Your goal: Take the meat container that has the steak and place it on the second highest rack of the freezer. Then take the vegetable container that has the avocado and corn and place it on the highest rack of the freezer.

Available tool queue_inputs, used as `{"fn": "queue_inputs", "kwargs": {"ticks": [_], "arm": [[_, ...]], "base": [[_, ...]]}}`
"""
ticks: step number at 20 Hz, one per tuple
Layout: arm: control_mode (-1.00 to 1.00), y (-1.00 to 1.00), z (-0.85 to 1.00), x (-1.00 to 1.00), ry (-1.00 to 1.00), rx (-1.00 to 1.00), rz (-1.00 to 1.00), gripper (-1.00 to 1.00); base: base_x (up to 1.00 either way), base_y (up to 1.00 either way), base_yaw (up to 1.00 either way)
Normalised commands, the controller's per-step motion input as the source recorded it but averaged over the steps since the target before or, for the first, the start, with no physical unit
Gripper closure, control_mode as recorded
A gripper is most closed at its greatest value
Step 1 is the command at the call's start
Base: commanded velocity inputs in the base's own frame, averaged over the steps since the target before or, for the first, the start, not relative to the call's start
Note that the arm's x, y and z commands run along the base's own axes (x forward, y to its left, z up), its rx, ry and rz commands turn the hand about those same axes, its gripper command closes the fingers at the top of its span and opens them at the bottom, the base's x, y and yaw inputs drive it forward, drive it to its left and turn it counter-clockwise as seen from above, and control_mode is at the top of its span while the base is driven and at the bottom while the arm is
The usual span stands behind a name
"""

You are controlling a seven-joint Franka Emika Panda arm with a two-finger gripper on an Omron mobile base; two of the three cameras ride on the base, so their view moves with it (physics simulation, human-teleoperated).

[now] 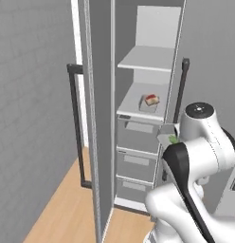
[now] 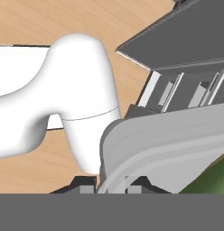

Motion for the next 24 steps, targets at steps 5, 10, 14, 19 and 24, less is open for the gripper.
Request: {"fn": "queue_inputs", "kwargs": {"ticks": [5,10,14,19,24], "arm": [[1.0,0.0,0.0,0.0,0.0,0.0,0.0,1.0],[1.0,0.0,0.0,0.0,0.0,0.0,0.0,1.0],[1.0,0.0,0.0,0.0,0.0,0.0,0.0,1.0],[1.0,0.0,0.0,0.0,0.0,0.0,0.0,1.0],[1.0,0.0,0.0,0.0,0.0,0.0,0.0,1.0]], "base": [[0.65,0.0,0.0],[0.51,0.12,-0.01],[0.22,0.34,-0.06],[0.4,0.09,-0.08],[0.5,0.1,-0.08]]}}
